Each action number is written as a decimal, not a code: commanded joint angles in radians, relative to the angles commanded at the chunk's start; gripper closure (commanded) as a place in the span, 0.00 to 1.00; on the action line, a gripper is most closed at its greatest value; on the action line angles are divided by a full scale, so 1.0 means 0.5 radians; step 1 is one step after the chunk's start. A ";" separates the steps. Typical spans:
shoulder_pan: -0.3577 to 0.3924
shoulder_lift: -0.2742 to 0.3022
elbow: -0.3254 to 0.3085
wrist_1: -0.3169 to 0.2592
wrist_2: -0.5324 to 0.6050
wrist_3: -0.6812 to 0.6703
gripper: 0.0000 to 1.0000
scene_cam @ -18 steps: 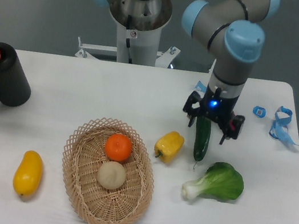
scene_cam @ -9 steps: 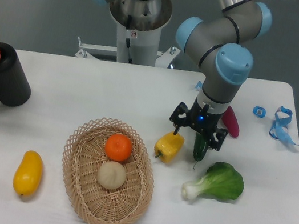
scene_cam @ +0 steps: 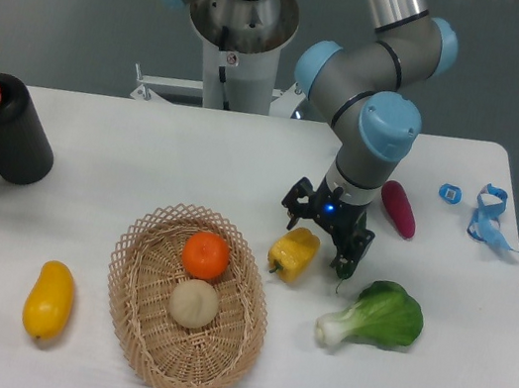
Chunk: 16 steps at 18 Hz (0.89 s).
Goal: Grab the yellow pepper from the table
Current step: 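Lower the gripper around the yellow pepper and close on it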
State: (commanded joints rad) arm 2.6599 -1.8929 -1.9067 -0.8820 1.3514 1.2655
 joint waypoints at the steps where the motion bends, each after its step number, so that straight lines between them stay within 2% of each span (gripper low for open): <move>1: 0.000 0.000 -0.006 0.000 0.000 0.000 0.00; 7: -0.025 -0.028 -0.012 0.006 0.000 -0.003 0.00; 16: -0.077 -0.071 -0.025 0.083 0.006 -0.006 0.00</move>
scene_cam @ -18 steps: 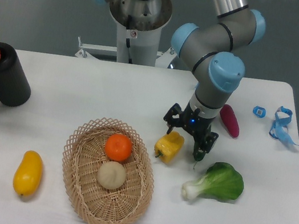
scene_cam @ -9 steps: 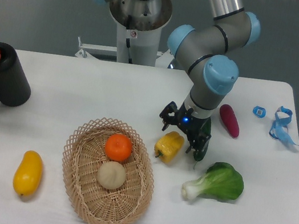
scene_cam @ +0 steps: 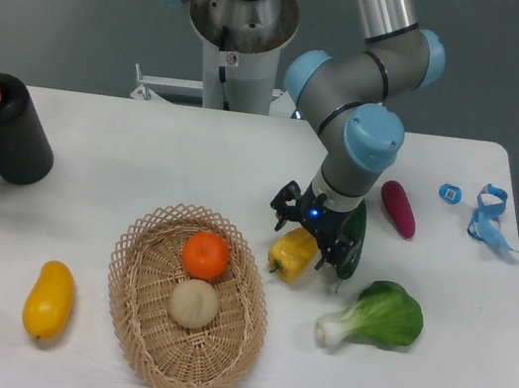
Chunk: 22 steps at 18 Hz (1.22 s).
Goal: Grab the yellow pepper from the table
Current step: 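Lower the gripper around the yellow pepper and close on it, then lift the grasped yellow pepper up off the table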
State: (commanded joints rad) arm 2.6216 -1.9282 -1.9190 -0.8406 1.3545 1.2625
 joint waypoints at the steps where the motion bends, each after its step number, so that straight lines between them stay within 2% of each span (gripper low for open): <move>1: 0.000 -0.003 0.000 0.000 0.000 0.000 0.00; 9: -0.003 -0.006 -0.018 0.003 0.015 -0.009 0.02; 15: 0.000 0.000 -0.012 0.003 0.015 -0.009 0.41; 17: 0.000 0.003 -0.009 0.003 0.015 -0.006 0.64; 18: 0.003 0.003 -0.003 0.003 0.015 -0.003 0.71; 19: 0.003 0.006 0.000 0.003 0.015 -0.003 0.76; 22: 0.018 0.031 0.027 0.000 0.015 0.009 0.76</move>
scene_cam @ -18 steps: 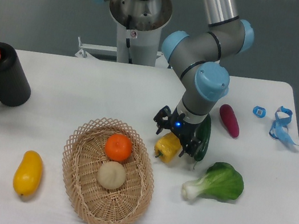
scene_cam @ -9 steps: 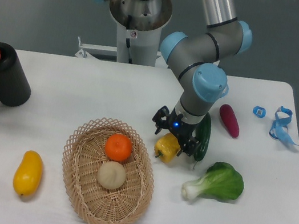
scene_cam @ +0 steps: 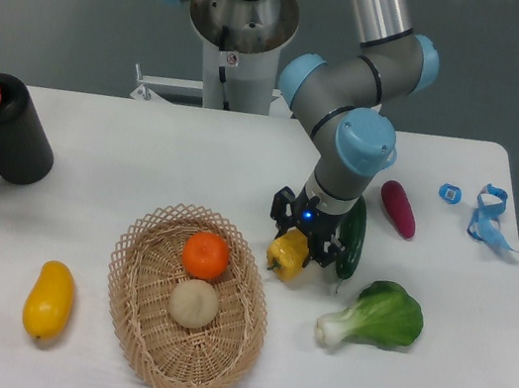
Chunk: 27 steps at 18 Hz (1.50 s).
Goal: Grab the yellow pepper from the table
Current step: 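Lift the grasped yellow pepper up off the table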
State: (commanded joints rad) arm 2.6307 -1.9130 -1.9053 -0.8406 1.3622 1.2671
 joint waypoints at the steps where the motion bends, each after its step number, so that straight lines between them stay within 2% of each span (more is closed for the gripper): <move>1: 0.003 0.021 0.027 -0.003 0.000 0.000 0.76; 5: 0.040 0.120 0.187 -0.006 -0.012 -0.006 0.76; 9: 0.070 0.135 0.426 -0.009 -0.031 -0.073 0.76; 13: 0.126 0.132 0.650 -0.009 -0.251 -0.340 0.76; 18: 0.193 0.105 0.859 -0.009 -0.475 -0.564 0.76; 23: 0.209 0.062 0.957 -0.009 -0.522 -0.629 0.76; 27: 0.209 0.071 0.970 -0.009 -0.537 -0.690 0.76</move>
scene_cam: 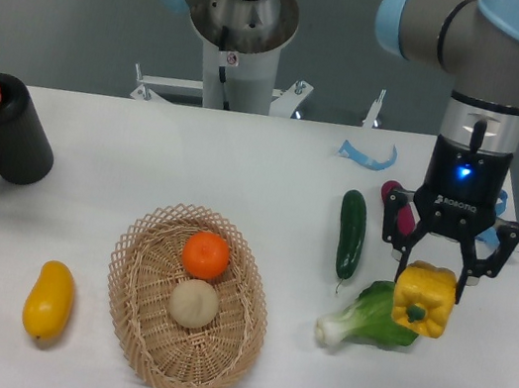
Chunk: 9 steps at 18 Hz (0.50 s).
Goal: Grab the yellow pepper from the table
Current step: 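Lift the grasped yellow pepper up off the table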
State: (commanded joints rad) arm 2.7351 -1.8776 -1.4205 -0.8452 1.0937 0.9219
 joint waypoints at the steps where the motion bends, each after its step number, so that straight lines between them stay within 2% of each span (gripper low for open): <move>1: 0.000 0.003 0.003 0.000 -0.003 -0.009 0.76; 9: -0.009 0.012 -0.012 0.000 -0.064 -0.064 0.76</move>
